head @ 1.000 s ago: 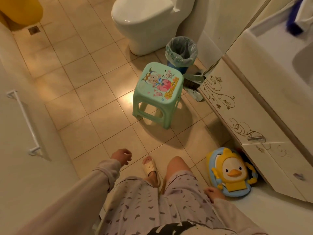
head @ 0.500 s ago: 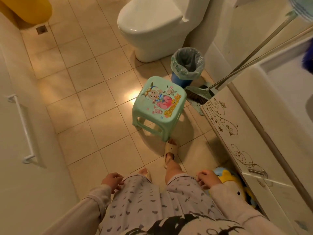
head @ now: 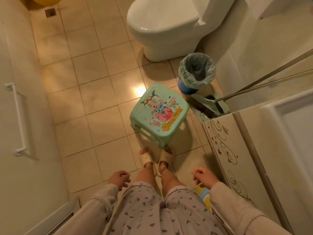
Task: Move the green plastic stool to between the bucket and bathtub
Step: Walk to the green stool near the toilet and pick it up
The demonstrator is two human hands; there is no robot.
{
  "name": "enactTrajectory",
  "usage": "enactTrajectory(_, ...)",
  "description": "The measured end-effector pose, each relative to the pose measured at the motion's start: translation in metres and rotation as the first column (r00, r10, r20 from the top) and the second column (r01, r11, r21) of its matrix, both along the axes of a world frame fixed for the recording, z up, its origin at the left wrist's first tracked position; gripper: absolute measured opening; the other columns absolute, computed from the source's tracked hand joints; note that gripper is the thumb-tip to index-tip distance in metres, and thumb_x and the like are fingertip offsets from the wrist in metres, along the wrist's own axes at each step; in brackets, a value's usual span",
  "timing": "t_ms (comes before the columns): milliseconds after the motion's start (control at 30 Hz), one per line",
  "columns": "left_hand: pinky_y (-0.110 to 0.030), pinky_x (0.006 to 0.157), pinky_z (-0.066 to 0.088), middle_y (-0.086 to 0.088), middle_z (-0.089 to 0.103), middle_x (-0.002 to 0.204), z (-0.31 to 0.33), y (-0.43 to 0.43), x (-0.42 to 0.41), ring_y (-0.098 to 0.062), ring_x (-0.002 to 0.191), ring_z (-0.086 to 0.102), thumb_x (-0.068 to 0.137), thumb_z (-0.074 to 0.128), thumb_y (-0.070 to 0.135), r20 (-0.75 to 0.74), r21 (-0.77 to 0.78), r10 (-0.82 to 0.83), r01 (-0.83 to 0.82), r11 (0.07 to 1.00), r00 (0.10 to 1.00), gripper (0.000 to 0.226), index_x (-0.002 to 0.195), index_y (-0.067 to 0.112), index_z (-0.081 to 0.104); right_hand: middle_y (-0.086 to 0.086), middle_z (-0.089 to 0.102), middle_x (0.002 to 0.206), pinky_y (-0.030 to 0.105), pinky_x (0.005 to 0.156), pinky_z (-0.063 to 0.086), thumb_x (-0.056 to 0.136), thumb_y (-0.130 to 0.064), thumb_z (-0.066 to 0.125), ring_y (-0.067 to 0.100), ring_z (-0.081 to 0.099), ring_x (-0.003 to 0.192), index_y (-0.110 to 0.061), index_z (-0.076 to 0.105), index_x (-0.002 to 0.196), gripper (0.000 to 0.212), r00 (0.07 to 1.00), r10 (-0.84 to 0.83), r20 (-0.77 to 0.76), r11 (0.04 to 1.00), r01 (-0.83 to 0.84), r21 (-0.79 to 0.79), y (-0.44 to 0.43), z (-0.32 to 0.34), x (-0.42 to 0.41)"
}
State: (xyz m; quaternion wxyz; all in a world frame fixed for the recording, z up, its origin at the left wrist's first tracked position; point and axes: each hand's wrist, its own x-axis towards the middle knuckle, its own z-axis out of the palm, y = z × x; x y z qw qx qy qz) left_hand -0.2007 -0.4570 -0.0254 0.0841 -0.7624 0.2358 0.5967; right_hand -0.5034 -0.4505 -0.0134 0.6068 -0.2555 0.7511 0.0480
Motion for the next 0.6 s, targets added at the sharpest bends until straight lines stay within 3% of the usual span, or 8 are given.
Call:
enactTrajectory(200, -0.018, 0.046, 0.032, -0.007, 0.061, 0.09, -0.026, -0.058, -0.012, -0.01, 0.058, 0.051, 0.089, 0.043, 0.011, -0.001, 0.004, -0.193, 0.193, 0.981, 0.981, 0.017, 0.097, 0.01, 0.058, 0.005, 0.051, 0.065, 0.024, 0.048, 0.032, 0.088, -0.007, 0.045, 0.016, 0.044, 0.052, -0.007, 0.052, 0.079, 0.011, 0.998, -0.049, -0.03, 0.997, 0.051, 0.054, -0.024, -0.033, -0.001)
enactTrajectory(300, -0.02, 0.047, 0.035, -0.01, 0.063, 0.093, -0.047, -0.097, -0.011, -0.019, 0.07, 0.056, 0.088, 0.045, 0.011, 0.013, -0.021, -0.222, 0.222, 0.975, 0.975, 0.026, 0.107, 0.005, 0.062, 0.005, 0.05, 0.064, 0.024, 0.048, 0.031, 0.088, -0.006, 0.044, 0.016, 0.044, 0.052, -0.01, 0.05, 0.069, 0.02, 0.998, -0.042, -0.039, 0.996, 0.045, 0.082, -0.044, -0.057, 0.002)
enactTrajectory(333, -0.023, 0.051, 0.039, -0.013, 0.065, 0.097, -0.055, -0.11, -0.011, -0.023, 0.078, 0.058, 0.088, 0.045, 0.011, 0.024, -0.033, -0.246, 0.247, 0.968, 0.969, 0.025, 0.106, 0.006, 0.062, 0.005, 0.05, 0.064, 0.025, 0.048, 0.031, 0.088, -0.006, 0.044, 0.016, 0.044, 0.052, -0.012, 0.049, 0.065, 0.024, 0.998, -0.061, -0.034, 0.995, 0.064, 0.08, -0.052, -0.066, 0.004)
enactTrajectory(400, -0.03, 0.075, 0.047, -0.018, 0.066, 0.114, -0.076, -0.136, -0.011, -0.03, 0.098, 0.06, 0.088, 0.046, 0.013, 0.068, -0.067, -0.343, 0.347, 0.936, 0.937, 0.026, 0.107, 0.007, 0.063, 0.005, 0.05, 0.063, 0.025, 0.048, 0.032, 0.089, -0.006, 0.045, 0.016, 0.044, 0.051, -0.014, 0.05, 0.063, 0.027, 0.994, -0.111, -0.016, 0.992, 0.112, 0.064, -0.069, -0.088, 0.009)
enactTrajectory(467, -0.033, 0.091, 0.043, -0.017, 0.062, 0.123, -0.1, -0.163, -0.011, -0.032, 0.112, 0.056, 0.089, 0.046, 0.017, 0.127, -0.115, -0.432, 0.446, 0.888, 0.893, 0.033, 0.116, 0.004, 0.06, 0.005, 0.051, 0.063, 0.023, 0.046, 0.033, 0.09, -0.008, 0.045, 0.014, 0.044, 0.052, -0.01, 0.054, 0.072, 0.02, 0.984, -0.179, 0.006, 0.983, 0.178, 0.05, -0.086, -0.114, 0.014)
enactTrajectory(533, -0.035, 0.096, 0.04, -0.019, 0.057, 0.13, -0.125, -0.19, -0.01, -0.033, 0.118, 0.052, 0.091, 0.043, 0.021, 0.176, -0.187, -0.442, 0.471, 0.862, 0.88, 0.038, 0.123, 0.002, 0.054, 0.004, 0.05, 0.064, 0.018, 0.039, 0.035, 0.091, -0.01, 0.046, 0.013, 0.044, 0.053, -0.006, 0.054, 0.09, 0.009, 0.945, -0.325, 0.032, 0.945, 0.324, 0.042, -0.102, -0.14, 0.019)
enactTrajectory(600, -0.039, 0.1, 0.038, -0.021, 0.052, 0.134, -0.15, -0.217, -0.008, -0.035, 0.122, 0.048, 0.092, 0.042, 0.027, 0.243, -0.272, -0.398, 0.456, 0.847, 0.884, 0.044, 0.128, 0.003, 0.048, 0.002, 0.051, 0.069, 0.019, 0.043, 0.042, 0.092, -0.015, 0.046, 0.011, 0.047, 0.058, -0.008, 0.053, 0.107, 0.018, 0.88, -0.475, 0.036, 0.88, 0.474, 0.03, -0.115, -0.167, 0.023)
